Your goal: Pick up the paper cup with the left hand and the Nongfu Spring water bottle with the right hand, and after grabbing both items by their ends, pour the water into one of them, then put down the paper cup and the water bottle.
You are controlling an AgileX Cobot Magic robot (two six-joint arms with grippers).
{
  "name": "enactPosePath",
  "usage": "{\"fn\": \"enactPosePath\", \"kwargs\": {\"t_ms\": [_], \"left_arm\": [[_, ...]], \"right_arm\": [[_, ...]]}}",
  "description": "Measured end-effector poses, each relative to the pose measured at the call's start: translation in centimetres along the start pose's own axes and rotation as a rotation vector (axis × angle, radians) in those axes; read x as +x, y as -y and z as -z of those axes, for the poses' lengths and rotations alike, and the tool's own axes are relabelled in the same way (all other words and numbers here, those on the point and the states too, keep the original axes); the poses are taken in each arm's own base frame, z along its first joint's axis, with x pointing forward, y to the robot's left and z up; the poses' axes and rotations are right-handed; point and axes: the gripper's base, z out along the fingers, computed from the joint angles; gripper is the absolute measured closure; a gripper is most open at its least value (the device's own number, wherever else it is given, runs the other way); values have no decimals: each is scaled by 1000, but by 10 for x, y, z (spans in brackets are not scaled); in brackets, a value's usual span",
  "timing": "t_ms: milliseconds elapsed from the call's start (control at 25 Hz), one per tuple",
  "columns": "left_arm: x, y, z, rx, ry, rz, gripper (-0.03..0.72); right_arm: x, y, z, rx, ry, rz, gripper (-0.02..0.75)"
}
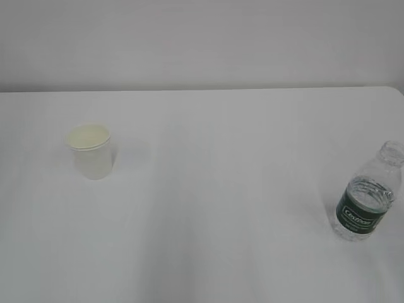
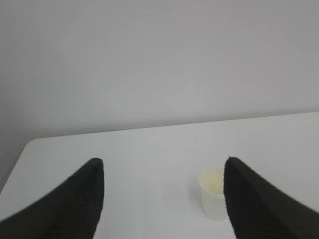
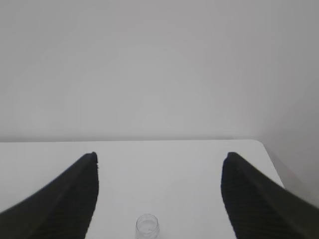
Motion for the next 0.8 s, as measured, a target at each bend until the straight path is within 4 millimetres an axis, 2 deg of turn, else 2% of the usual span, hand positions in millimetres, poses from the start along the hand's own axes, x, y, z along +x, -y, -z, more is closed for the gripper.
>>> {"fn": "enactPosePath", "kwargs": {"t_ms": [320, 560, 680, 800], "left_arm": [[-10, 2, -8, 17, 92, 17, 153], [0, 5, -32, 40, 74, 61, 158], [4, 6, -38, 49, 91, 88, 162], [11, 6, -41, 52, 101, 98, 164]], "right_arm": [[-5, 0, -10, 2, 35, -2, 153], [-11, 1, -15, 5, 85, -2, 153], [-12, 1, -16, 6, 103, -3, 152], [-5, 1, -19, 7, 85, -3, 152]]}}
